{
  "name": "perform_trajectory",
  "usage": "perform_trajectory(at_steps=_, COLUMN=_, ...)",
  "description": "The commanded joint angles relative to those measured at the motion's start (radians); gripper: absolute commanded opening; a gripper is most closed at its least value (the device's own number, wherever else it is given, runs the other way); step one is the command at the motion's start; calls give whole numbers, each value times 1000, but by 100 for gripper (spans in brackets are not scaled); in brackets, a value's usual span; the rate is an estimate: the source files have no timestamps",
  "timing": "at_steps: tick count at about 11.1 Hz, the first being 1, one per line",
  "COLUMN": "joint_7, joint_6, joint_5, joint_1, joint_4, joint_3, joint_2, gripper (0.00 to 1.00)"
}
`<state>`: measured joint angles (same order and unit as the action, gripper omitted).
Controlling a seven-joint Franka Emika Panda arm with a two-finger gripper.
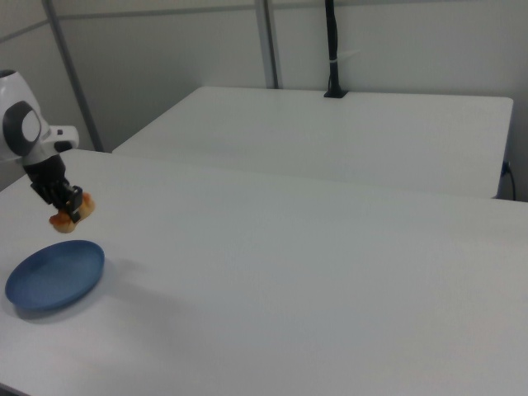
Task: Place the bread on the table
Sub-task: 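Lift the bread roll off the plate and carry it beside the plate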
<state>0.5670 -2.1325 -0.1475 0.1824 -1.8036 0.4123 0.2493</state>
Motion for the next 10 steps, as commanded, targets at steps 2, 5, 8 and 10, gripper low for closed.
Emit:
perform_trajectory(at_steps=2, joint_7=-7, joint_6=-15, joint_5=-104, joint_1=81, joint_4=284, joint_3=-107, joint_2=235, gripper=24)
perform_trajectory(at_steps=5, joint_7=-56, joint_6=-174, joint_5=-132, joint_1=94, joint_4=320, joint_3=-127, joint_2=324, gripper=25)
perform_trajectory(at_steps=8, joint_7=-58, joint_6=-247, joint_5=-155, joint_1=94, joint_4=320, joint_3=-129, joint_2=398, gripper=34)
perform_trajectory(at_steps=10, joint_7=-55, joint_6=-253, joint_5=-159, joint_1=94, joint_4=317, joint_3=-129, joint_2=409, gripper=70)
